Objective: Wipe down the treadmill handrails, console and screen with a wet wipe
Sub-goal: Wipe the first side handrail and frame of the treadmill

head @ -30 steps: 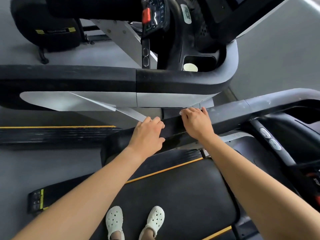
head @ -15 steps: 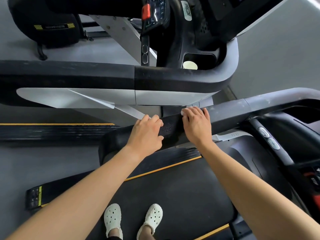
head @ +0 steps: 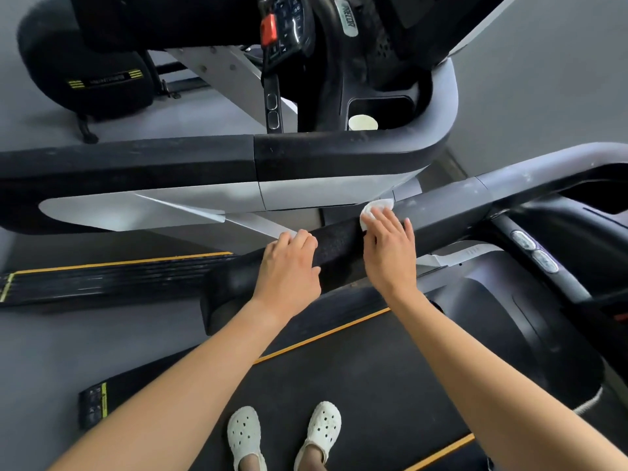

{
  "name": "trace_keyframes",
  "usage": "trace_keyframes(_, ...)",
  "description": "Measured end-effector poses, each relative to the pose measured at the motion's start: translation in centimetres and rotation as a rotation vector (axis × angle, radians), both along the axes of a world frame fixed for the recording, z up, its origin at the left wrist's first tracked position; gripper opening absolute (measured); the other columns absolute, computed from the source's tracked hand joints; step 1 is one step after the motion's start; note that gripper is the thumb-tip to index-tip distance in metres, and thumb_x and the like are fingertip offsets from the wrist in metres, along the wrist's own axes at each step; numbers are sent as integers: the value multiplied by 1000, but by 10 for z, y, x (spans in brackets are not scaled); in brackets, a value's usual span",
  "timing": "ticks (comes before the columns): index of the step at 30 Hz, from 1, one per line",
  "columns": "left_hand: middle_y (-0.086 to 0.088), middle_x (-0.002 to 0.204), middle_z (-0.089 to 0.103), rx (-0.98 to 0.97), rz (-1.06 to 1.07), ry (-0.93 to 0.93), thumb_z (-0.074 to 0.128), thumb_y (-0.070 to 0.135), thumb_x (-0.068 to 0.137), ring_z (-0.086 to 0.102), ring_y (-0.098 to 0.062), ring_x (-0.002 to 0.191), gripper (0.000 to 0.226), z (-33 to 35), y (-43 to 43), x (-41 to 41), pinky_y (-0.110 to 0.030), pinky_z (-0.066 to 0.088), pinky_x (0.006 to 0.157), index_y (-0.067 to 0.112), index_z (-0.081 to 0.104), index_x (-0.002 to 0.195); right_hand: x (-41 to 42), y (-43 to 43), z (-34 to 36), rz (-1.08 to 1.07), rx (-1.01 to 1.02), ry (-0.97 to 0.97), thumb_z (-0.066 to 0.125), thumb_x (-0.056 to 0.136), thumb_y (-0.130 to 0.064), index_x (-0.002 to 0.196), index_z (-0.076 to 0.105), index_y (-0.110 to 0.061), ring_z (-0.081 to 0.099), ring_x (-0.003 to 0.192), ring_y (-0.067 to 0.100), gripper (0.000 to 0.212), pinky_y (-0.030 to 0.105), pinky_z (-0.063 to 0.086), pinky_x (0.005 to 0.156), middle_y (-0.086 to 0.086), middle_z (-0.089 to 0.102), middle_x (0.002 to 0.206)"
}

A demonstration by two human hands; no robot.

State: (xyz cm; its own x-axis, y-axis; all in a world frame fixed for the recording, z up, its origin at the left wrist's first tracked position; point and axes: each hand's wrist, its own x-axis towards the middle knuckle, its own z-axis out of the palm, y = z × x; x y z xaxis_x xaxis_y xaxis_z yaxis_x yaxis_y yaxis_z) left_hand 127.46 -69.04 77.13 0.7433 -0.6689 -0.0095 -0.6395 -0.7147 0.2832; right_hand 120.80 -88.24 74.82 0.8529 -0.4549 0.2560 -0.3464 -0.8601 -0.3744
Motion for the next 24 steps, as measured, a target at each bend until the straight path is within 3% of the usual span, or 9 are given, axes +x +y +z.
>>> trace_keyframes(7, 0, 136, 54, 52, -2, -61, 64, 36, 96, 51, -21, 120, 42, -1, -3, -8, -38, 45, 103, 18, 53, 132, -15, 24, -1, 224, -79, 1, 47, 98, -8, 128, 62, -20, 47, 135, 18, 35, 47, 21, 125, -4, 60, 134)
trace_keyframes(10, -1, 141, 52, 67, 0, -57, 63, 35, 97, 50, -22, 123, 44, -1, -3, -9, -39, 45, 104, 17, 51, 135, -20, 5, -4, 149, -80, -34, 54, 99, -7, 130, 68, -19, 47, 140, 20, 36, 47, 20, 125, 0, 63, 140)
trace_keyframes(15, -3, 146, 49, 97, -1, -57, 60, 34, 99, 48, -23, 128, 44, -3, -5, -11, -38, 45, 107, 16, 49, 138, -24, 0, -4, -16, -27, -90, 62, 97, -5, 124, 73, -13, 54, 133, 27, 30, 47, 38, 115, 6, 67, 135)
trace_keyframes(21, -7, 151, 47, 128, 9, -112, 56, 32, 102, 45, -26, 136, 48, -10, -5, -21, -40, 41, 115, 13, 43, 144, -33, 15, -3, 236, -91, -65, 69, 89, 3, 121, 75, -10, 60, 120, 30, 35, 46, 54, 93, 7, 70, 128)
trace_keyframes(24, -9, 152, 47, 129, 15, -119, 52, 33, 104, 44, -27, 139, 49, -11, -5, -23, -42, 41, 117, 11, 42, 146, -31, -4, -4, 145, -30, -104, 68, 90, 3, 116, 77, -11, 60, 116, 30, 31, 46, 54, 94, 6, 73, 123)
